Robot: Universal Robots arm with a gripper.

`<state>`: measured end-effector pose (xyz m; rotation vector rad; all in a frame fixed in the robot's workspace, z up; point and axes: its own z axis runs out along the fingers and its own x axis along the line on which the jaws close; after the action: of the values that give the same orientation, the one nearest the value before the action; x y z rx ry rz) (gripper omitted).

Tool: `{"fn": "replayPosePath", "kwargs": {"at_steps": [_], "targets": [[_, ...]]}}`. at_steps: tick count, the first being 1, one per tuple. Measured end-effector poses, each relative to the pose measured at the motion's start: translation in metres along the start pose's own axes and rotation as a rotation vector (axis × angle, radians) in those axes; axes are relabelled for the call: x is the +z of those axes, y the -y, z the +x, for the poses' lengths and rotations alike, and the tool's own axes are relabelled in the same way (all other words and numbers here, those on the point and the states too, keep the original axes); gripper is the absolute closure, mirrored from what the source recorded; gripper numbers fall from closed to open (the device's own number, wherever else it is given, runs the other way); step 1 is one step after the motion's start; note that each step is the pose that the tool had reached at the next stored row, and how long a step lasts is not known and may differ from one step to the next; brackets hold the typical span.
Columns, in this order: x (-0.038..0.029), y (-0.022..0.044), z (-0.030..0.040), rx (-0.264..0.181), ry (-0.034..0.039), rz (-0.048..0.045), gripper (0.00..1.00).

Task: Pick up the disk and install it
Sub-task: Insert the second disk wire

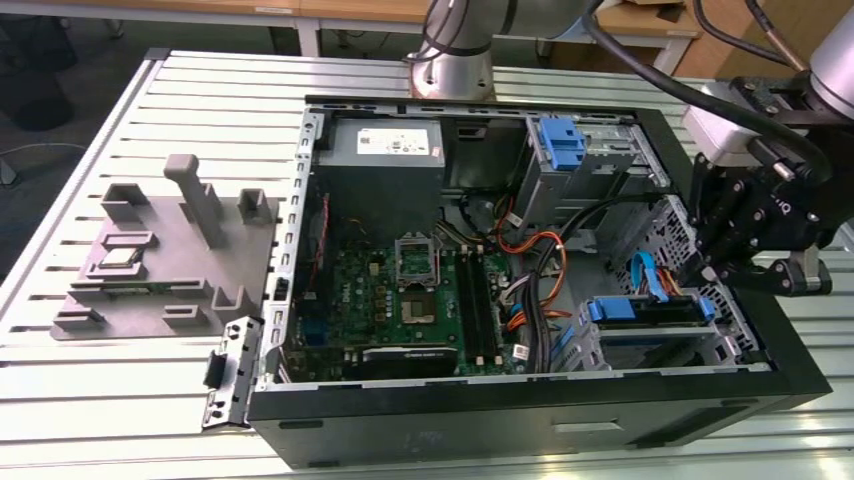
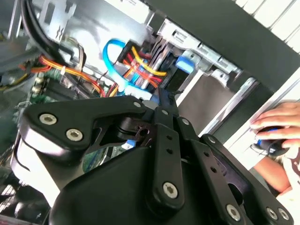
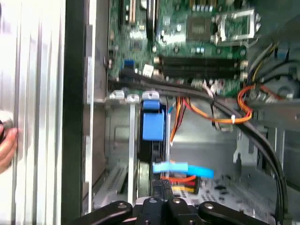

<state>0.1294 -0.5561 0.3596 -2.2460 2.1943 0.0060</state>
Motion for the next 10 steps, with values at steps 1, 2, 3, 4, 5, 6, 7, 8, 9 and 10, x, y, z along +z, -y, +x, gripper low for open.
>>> {"fn": "replayPosePath", "kwargs": {"at_steps": [1,2,3,4,5,6,7,8,9,10], "targets": [[0.0000,-0.0001,0.0000,0.000,-0.0001,-0.0006,0.90],[0.0000,-0.0001,0.0000,0.000,0.0000,-0.0011,0.90],[0.0000,0.0000,0.0000,0.000,-0.0001,-0.0016,0.90],[-0.0006,0.0000,0.0001,0.000,-0.0004,-0.0016,0.90],[-0.0020,0.0000,0.0001,0.001,-0.0002,-0.0016,0.90],[-0.0032,0.0000,0.0001,0.001,-0.0001,-0.0016,0.90],[-0.0034,0.0000,0.0001,0.001,0.0001,-0.0016,0.90],[-0.0034,0.0000,0.0001,0.001,0.0002,-0.0016,0.90],[-0.0034,0.0000,0.0001,0.001,0.0002,-0.0016,0.90],[-0.0034,0.0000,0.0000,0.001,0.0002,-0.0016,0.90]]}}
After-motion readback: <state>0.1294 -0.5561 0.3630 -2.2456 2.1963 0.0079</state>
